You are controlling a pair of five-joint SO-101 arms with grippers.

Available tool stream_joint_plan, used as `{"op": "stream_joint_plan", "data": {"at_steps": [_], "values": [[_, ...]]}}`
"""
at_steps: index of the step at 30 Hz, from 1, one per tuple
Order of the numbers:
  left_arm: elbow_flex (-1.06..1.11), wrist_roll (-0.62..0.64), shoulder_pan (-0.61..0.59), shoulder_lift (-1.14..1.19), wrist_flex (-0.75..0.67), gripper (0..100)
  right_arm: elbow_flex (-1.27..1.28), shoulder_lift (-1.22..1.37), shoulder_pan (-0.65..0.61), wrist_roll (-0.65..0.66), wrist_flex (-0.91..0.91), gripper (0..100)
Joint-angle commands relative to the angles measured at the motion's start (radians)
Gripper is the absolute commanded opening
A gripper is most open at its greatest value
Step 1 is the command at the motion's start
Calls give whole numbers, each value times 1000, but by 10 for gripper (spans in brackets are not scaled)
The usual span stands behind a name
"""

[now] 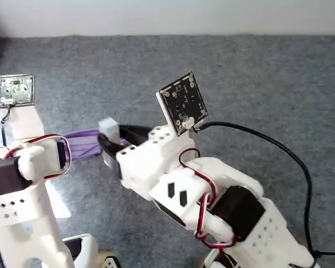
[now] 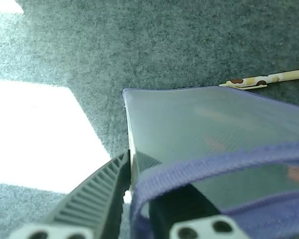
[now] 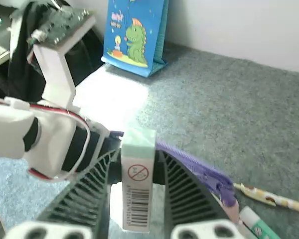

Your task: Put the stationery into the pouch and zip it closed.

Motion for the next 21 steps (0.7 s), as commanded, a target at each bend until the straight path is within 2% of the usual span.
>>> {"op": "stream_joint_plan", "data": {"at_steps": [1, 5, 10, 21], "values": [[-16, 17, 2, 2, 14, 11, 58, -22, -13, 43, -237, 8], [-16, 17, 2, 2, 12, 11, 184, -4, -42, 173, -437, 8], [-16, 17, 2, 2, 11, 11, 305, 54, -54, 230, -630, 8], [-16, 17, 2, 2, 11, 11, 450, 170, -51, 245, -791, 11]]}}
